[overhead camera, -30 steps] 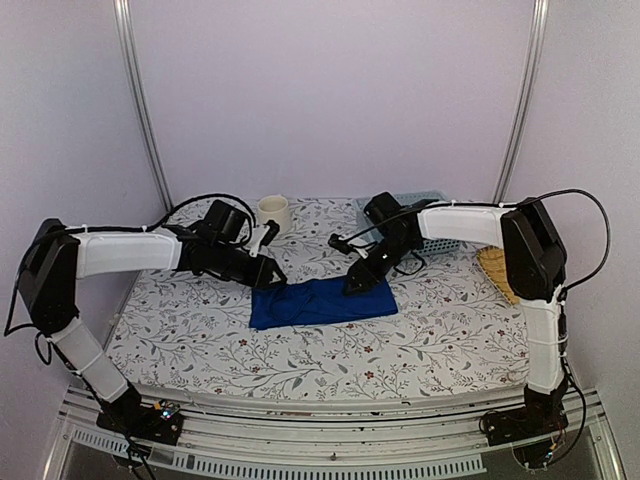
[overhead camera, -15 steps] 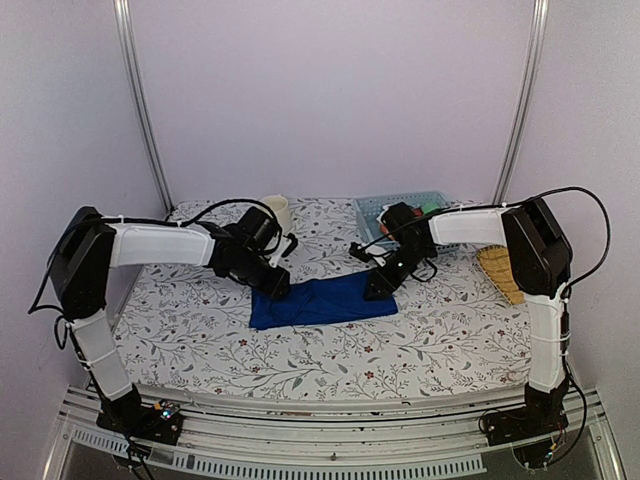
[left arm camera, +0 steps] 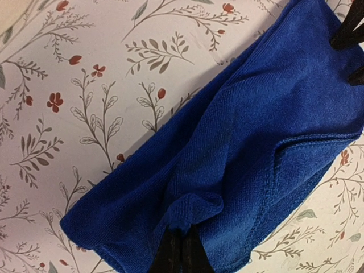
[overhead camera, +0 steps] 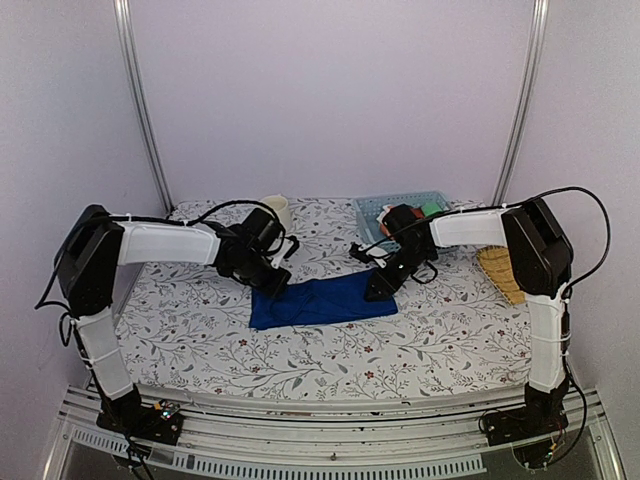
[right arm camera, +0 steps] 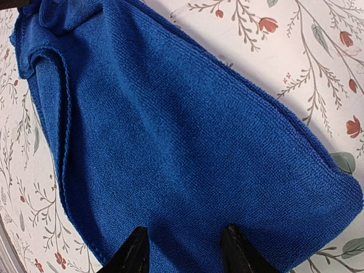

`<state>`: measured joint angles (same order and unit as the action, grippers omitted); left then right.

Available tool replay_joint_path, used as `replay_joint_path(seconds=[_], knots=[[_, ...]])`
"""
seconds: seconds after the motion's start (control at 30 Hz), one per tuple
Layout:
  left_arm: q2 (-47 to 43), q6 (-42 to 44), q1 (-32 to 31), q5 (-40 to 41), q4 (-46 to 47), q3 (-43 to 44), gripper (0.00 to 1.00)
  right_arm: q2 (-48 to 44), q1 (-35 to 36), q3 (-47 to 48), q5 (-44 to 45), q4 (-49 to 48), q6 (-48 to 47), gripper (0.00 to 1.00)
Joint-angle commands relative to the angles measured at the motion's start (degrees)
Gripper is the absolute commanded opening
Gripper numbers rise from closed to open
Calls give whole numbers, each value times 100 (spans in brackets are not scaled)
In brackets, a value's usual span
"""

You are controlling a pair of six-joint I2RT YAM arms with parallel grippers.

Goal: Roll the towels
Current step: Smooth out the towel at the center of the board.

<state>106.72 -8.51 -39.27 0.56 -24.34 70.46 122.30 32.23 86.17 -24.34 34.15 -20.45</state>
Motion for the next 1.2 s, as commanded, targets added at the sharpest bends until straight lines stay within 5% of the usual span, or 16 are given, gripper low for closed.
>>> replay_joint_path(seconds=[0.0,0.3,0.37,0.57,0.73,0.9,1.17], knots=[[23,-123,131,-104,-79,99,0,-62,-30,-183,35,54,-30,46],[-150,-910,1340,10,-237,-225,0,-164,-31,-323,53,63,-73,45],[12,-1062,1471,61,-411,-109,11,-171,-19,-337,43,60,-82,45],[-54,-1332,1300,4,-585,-46,30,-199,-19,-363,26,67,-95,46],[-503,-2008,1213,-479,-635,-403,29,-165,-26,-360,0,69,-108,46],[-767,-2356,1009,-1208,-201,-819,17,-111,-24,-355,-35,80,-109,46],[-477,-3157,1031,-1993,560,-1081,31,-66,-24,-338,-45,99,-117,46]])
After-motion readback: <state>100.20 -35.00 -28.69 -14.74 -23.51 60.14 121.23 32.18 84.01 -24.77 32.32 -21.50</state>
